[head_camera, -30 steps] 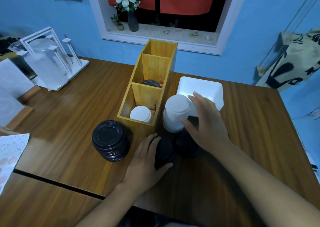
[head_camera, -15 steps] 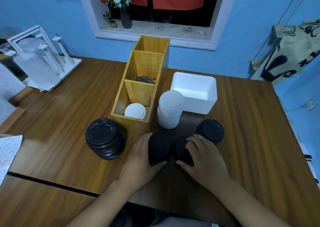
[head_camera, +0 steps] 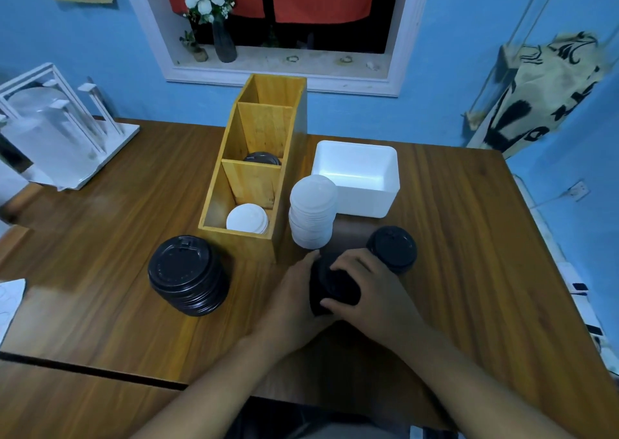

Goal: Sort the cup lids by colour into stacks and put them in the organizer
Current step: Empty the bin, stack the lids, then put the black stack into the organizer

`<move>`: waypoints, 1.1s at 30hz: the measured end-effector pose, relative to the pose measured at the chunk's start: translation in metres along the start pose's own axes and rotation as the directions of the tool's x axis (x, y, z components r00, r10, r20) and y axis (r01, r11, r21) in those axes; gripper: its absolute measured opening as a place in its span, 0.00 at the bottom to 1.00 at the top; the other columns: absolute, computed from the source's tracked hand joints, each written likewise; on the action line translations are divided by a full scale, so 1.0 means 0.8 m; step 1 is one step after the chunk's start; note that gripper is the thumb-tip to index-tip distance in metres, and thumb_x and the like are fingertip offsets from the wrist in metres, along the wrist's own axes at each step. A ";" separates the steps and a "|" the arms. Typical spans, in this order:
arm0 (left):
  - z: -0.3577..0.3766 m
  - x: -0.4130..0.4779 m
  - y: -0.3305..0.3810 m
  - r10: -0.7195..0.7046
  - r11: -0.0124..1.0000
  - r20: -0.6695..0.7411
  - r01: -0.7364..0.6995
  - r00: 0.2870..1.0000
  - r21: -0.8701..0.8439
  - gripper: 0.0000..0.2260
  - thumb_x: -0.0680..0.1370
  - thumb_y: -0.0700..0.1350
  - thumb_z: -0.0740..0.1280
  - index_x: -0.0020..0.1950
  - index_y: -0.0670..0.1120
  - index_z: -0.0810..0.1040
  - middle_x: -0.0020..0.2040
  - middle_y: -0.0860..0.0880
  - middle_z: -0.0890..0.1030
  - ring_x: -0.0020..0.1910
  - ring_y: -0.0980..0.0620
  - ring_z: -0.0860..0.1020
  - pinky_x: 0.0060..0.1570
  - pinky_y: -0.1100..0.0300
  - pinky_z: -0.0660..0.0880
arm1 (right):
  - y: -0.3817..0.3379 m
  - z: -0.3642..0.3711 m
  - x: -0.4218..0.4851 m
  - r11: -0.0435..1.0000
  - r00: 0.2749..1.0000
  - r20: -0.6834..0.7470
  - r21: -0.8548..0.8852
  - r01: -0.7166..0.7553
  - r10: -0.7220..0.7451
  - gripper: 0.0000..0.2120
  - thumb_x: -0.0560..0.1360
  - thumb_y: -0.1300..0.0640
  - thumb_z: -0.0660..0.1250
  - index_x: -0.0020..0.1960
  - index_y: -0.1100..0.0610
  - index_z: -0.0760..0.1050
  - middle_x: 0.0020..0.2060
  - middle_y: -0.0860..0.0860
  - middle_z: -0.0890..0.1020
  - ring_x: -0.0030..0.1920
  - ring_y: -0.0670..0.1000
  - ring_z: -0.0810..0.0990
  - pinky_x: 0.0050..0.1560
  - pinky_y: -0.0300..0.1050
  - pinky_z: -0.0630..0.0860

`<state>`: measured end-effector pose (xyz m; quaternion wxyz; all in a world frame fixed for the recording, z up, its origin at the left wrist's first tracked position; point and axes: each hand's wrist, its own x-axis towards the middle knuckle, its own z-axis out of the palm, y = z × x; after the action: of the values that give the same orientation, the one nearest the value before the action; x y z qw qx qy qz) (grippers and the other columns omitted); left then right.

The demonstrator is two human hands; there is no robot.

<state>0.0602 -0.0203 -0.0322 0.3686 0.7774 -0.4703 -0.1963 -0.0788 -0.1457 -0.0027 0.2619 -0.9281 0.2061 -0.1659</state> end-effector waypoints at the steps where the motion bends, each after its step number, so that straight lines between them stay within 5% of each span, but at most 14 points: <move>1: 0.003 0.003 0.004 0.008 1.000 0.006 -0.008 1.000 -0.013 0.47 0.69 0.55 0.81 0.81 0.54 0.59 0.75 0.55 0.69 0.72 0.61 0.66 0.71 0.62 0.66 | 0.003 0.004 0.001 1.000 1.000 0.010 -0.008 -0.002 0.002 0.26 0.70 0.38 0.72 0.64 0.48 0.74 0.62 0.43 0.72 0.62 0.44 0.71 0.63 0.45 0.74; 4: 0.009 0.010 0.007 0.013 0.999 -0.008 -0.013 1.000 -0.043 0.43 0.68 0.55 0.80 0.78 0.55 0.62 0.73 0.55 0.72 0.71 0.59 0.70 0.70 0.56 0.72 | 0.016 0.008 0.001 1.000 0.999 0.036 -0.009 -0.011 0.011 0.27 0.72 0.37 0.70 0.67 0.49 0.76 0.65 0.43 0.71 0.67 0.44 0.69 0.68 0.50 0.71; 7: 0.007 0.008 0.003 0.031 0.998 -0.008 -0.032 0.999 -0.063 0.46 0.68 0.55 0.81 0.78 0.58 0.58 0.72 0.59 0.68 0.70 0.64 0.66 0.67 0.71 0.66 | 0.023 0.008 -0.002 0.999 0.996 0.078 -0.035 0.039 -0.036 0.27 0.75 0.35 0.64 0.68 0.49 0.76 0.68 0.42 0.70 0.71 0.44 0.65 0.71 0.50 0.68; 14: 0.002 0.011 -0.004 0.020 1.000 0.055 -0.019 0.998 -0.024 0.43 0.68 0.58 0.81 0.78 0.53 0.66 0.71 0.57 0.74 0.65 0.68 0.69 0.60 0.79 0.63 | 0.037 0.011 -0.007 0.984 0.985 0.110 -0.103 0.147 -0.136 0.25 0.80 0.36 0.57 0.69 0.47 0.76 0.71 0.43 0.70 0.74 0.47 0.64 0.70 0.49 0.68; 16: 0.005 0.010 -0.004 -0.005 1.000 0.047 0.006 0.999 -0.023 0.44 0.66 0.58 0.82 0.78 0.54 0.66 0.70 0.59 0.73 0.65 0.68 0.69 0.61 0.79 0.64 | 0.043 0.006 -0.010 0.994 0.991 0.077 -0.016 0.109 -0.107 0.23 0.80 0.36 0.57 0.69 0.46 0.76 0.72 0.41 0.69 0.75 0.44 0.63 0.72 0.48 0.66; 20: 0.007 0.014 0.000 -0.053 0.998 0.057 0.055 0.997 -0.033 0.47 0.65 0.58 0.83 0.79 0.56 0.64 0.72 0.62 0.70 0.68 0.67 0.65 0.65 0.75 0.61 | 0.077 -0.025 -0.005 0.998 0.964 -0.265 -0.069 -0.011 -0.008 0.20 0.80 0.45 0.65 0.70 0.50 0.75 0.70 0.48 0.72 0.73 0.49 0.67 0.72 0.54 0.68; 23: 0.009 0.016 0.005 -0.059 0.998 0.060 0.060 0.996 -0.019 0.47 0.67 0.58 0.82 0.80 0.55 0.62 0.75 0.60 0.68 0.71 0.65 0.63 0.67 0.71 0.58 | 0.099 -0.037 0.008 0.955 0.970 -0.148 -0.200 -0.220 0.192 0.34 0.75 0.41 0.70 0.77 0.47 0.64 0.76 0.51 0.63 0.77 0.54 0.60 0.74 0.55 0.63; 26: 0.013 0.020 0.013 -0.023 1.000 0.062 0.023 0.998 0.007 0.44 0.68 0.56 0.82 0.79 0.53 0.64 0.70 0.61 0.69 0.65 0.70 0.61 0.59 0.83 0.52 | 0.109 -0.034 0.011 0.949 0.958 -0.061 -0.131 -0.288 0.282 0.37 0.72 0.41 0.72 0.77 0.44 0.62 0.75 0.49 0.66 0.74 0.54 0.65 0.71 0.55 0.68; 28: 0.017 0.024 0.015 -0.009 1.000 0.050 0.009 0.999 0.004 0.45 0.67 0.56 0.83 0.78 0.53 0.65 0.71 0.60 0.70 0.69 0.65 0.64 0.65 0.79 0.55 | 0.102 -0.042 0.005 0.949 0.940 -0.127 0.051 -0.311 0.315 0.36 0.69 0.45 0.77 0.74 0.46 0.68 0.70 0.46 0.72 0.69 0.48 0.71 0.68 0.50 0.71; 30: 0.017 0.026 0.019 -0.038 0.999 0.061 0.038 0.997 -0.005 0.48 0.65 0.60 0.82 0.80 0.54 0.62 0.75 0.58 0.69 0.74 0.58 0.65 0.73 0.63 0.62 | 0.084 -0.049 -0.005 0.935 0.923 -0.203 0.213 -0.284 0.327 0.35 0.67 0.50 0.81 0.70 0.46 0.71 0.65 0.43 0.76 0.64 0.42 0.74 0.65 0.40 0.72; 33: 0.017 0.029 0.022 -0.052 0.998 0.076 0.053 0.996 -0.024 0.52 0.65 0.61 0.82 0.81 0.56 0.57 0.77 0.57 0.68 0.75 0.56 0.64 0.75 0.53 0.65 | 0.046 -0.045 -0.011 0.972 0.973 -0.158 0.194 -0.135 0.167 0.35 0.66 0.48 0.81 0.70 0.44 0.71 0.67 0.40 0.74 0.67 0.36 0.70 0.65 0.29 0.66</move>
<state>0.0522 -0.0509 -0.0263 0.3554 0.7767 -0.4607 -0.2412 -0.1122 -0.1851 0.0044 0.3389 -0.8638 0.2823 -0.2436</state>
